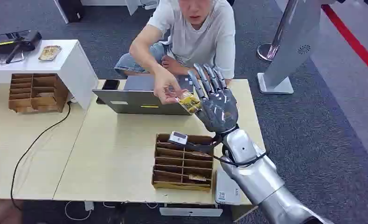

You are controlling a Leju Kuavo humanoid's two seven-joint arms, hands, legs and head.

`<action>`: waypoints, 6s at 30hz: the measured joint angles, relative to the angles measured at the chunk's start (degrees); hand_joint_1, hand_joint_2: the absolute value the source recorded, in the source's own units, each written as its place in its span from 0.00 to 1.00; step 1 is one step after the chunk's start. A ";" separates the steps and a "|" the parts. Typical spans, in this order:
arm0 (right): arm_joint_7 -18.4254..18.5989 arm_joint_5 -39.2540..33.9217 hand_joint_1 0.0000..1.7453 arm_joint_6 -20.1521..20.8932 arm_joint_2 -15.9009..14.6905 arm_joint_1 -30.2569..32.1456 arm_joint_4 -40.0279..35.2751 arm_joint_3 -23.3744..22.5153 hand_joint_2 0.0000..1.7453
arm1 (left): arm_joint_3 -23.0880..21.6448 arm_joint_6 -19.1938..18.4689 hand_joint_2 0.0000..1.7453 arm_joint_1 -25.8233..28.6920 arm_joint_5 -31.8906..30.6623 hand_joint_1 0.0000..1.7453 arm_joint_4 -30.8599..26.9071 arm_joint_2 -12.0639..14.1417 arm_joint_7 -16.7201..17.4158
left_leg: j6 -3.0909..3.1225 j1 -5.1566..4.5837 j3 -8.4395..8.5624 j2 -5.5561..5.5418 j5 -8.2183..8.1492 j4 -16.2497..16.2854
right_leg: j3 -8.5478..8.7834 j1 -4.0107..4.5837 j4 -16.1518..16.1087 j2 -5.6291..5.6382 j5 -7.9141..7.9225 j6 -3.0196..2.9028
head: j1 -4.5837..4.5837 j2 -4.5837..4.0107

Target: Pass the card to the sensor for recognition and then transmit it.

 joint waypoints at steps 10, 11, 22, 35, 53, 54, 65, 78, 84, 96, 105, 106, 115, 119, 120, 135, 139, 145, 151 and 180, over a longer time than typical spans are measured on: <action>-0.13 -0.04 0.09 0.02 0.02 0.00 0.68 0.00 1.00 | 0.00 0.00 0.00 0.00 -0.20 0.00 0.00 0.02 0.00 | 0.00 0.00 -0.01 0.00 0.00 0.00 | -0.01 0.00 0.00 0.00 0.00 0.00 | 0.00 0.00; -0.15 -0.07 0.76 0.02 0.07 0.00 0.74 0.00 1.00 | 0.00 0.00 0.00 0.00 -0.20 0.00 0.00 0.02 0.00 | 0.00 0.00 -0.01 0.00 0.00 0.00 | -0.01 0.00 0.00 0.00 0.00 0.00 | 0.00 0.00; -1.25 -1.66 1.00 0.00 0.37 0.00 1.25 0.00 1.00 | 0.00 0.00 0.00 0.01 -0.55 0.00 0.00 0.02 0.00 | -0.01 0.00 -0.02 0.00 0.01 0.00 | -0.02 0.00 0.00 0.00 0.00 0.00 | 0.00 0.00; -2.49 -3.59 1.00 0.07 1.11 -0.03 1.53 0.09 1.00 | 0.02 0.00 0.00 0.02 -0.72 0.00 0.00 0.04 0.00 | -0.01 0.00 -0.03 0.00 0.01 0.00 | -0.02 0.00 0.01 0.00 0.00 0.00 | 0.00 0.00; -8.88 -16.73 1.00 2.17 1.33 1.76 -1.77 0.50 1.00 | 0.50 0.22 0.00 0.29 -0.22 0.00 0.00 0.20 -0.22 | -0.01 0.00 -0.03 0.00 0.01 0.00 | -0.04 0.00 0.01 0.00 0.01 -0.01 | -0.02 0.00; -8.99 -17.01 1.00 2.23 1.33 1.85 -1.93 0.50 1.00 | 0.57 0.22 0.00 0.29 -0.20 0.00 0.00 0.22 -0.24 | -0.01 0.00 -0.03 0.00 0.01 0.00 | -0.04 0.00 0.01 0.00 0.01 -0.01 | -0.02 0.00; -18.86 -42.61 1.00 11.98 -1.97 12.55 -20.31 0.13 1.00 | 3.83 1.22 0.00 2.23 2.12 0.00 0.00 0.79 -2.69 | -0.01 0.00 -0.09 0.01 0.01 0.00 | -0.13 0.00 -0.01 0.00 0.01 -0.01 | 0.00 0.00; -24.02 -57.73 1.00 23.74 -4.39 18.61 -28.11 -2.78 1.00 | 5.81 1.60 0.00 2.98 2.62 0.00 0.00 0.94 -3.83 | -0.01 0.00 -0.10 0.01 0.00 -0.01 | -0.13 0.00 -0.01 0.00 0.01 -0.01 | 0.00 0.00; -24.92 -60.65 1.00 26.67 -5.36 20.69 -29.35 -3.98 1.00 | 6.54 1.60 0.00 3.18 2.60 0.00 0.00 0.96 -3.98 | -0.01 0.00 -0.11 0.02 0.00 -0.01 | -0.14 0.00 -0.01 0.00 0.01 -0.01 | 0.00 0.00; -27.54 -70.14 1.00 37.62 -6.95 25.56 -31.19 -6.80 1.00 | 7.34 1.75 0.00 3.34 2.36 0.00 0.00 0.96 -4.31 | -0.01 0.00 -0.13 -0.01 0.00 -0.01 | -0.14 0.00 -0.01 -0.02 0.00 -0.01 | 0.00 0.00; -29.20 -76.76 1.00 44.37 -8.39 34.56 -31.52 -12.18 1.00 | 8.33 1.90 0.00 3.87 2.21 0.00 0.00 1.16 -4.90 | 0.01 0.00 -0.17 -0.01 -0.03 -0.01 | -0.16 0.00 -0.04 -0.03 0.00 0.00 | 0.00 0.00; -29.40 -76.81 1.00 44.66 -8.41 35.42 -31.52 -12.70 1.00 | 8.37 1.92 0.00 3.96 2.21 0.00 0.00 1.22 -4.94 | 0.01 0.00 -0.17 -0.01 -0.03 -0.01 | -0.16 0.00 -0.04 -0.02 0.00 0.00 | -0.02 0.00; -29.59 -78.64 1.00 46.16 -8.44 41.63 -31.52 -16.76 1.00 | 9.31 1.92 0.00 4.33 2.21 0.00 0.00 1.33 -5.27 | -0.01 0.00 -0.21 0.00 -0.04 -0.02 | -0.18 0.00 -0.04 -0.02 0.00 0.00 | 0.00 0.00; -28.81 -78.84 1.00 47.06 -8.41 43.28 -31.21 -18.01 1.00 | 9.66 1.92 0.00 4.38 2.19 0.00 0.00 1.36 -5.53 | -0.01 0.00 -0.21 -0.01 -0.04 -0.02 | -0.18 0.00 -0.04 -0.03 0.00 0.00 | 0.00 0.00; -28.57 -78.82 1.00 47.06 -8.44 43.71 -30.99 -18.16 1.00 | 9.68 1.92 0.00 4.42 2.19 0.00 0.00 1.38 -5.55 | -0.01 0.00 -0.21 0.00 -0.04 -0.02 | -0.18 0.00 -0.04 -0.02 0.00 0.00 | 0.00 0.00; -22.93 -74.01 1.00 44.21 -10.65 45.77 -26.71 -19.32 1.00 | 10.08 1.88 0.00 4.44 1.31 0.00 0.00 1.40 -5.60 | -0.01 0.00 -0.21 0.01 -0.04 -0.02 | -0.19 0.00 -0.04 -0.02 0.01 0.00 | 0.00 0.00; -21.66 -72.46 1.00 42.34 -11.26 45.76 -25.60 -19.30 1.00 | 10.10 1.88 0.00 4.44 0.98 0.00 0.00 1.40 -5.53 | -0.01 0.00 -0.21 0.01 -0.04 -0.02 | -0.19 0.00 -0.04 -0.02 0.01 0.00 | 0.00 0.00; -20.39 -70.47 1.00 39.74 -11.80 45.70 -23.94 -19.26 1.00 | 10.51 1.84 0.00 4.42 0.79 0.00 0.00 1.38 -5.53 | -0.01 0.00 -0.22 0.01 -0.04 -0.02 | -0.18 0.00 -0.04 -0.02 0.00 0.00 | 0.00 0.00; -19.39 -69.05 1.00 37.97 -11.93 45.46 -22.64 -19.17 1.00 | 10.69 1.84 0.00 4.42 0.48 0.00 0.00 1.38 -5.51 | -0.01 0.00 -0.22 0.01 -0.04 -0.02 | -0.18 0.00 -0.04 -0.02 0.01 0.00 | -0.02 0.00; -15.78 -63.21 1.00 33.84 -11.98 41.55 -17.51 -15.98 1.00 | 11.37 1.84 0.00 4.34 -0.09 0.00 0.00 1.25 -5.42 | -0.01 0.00 -0.22 0.00 -0.04 -0.02 | -0.18 0.00 -0.04 -0.02 0.01 -0.01 | 0.00 0.00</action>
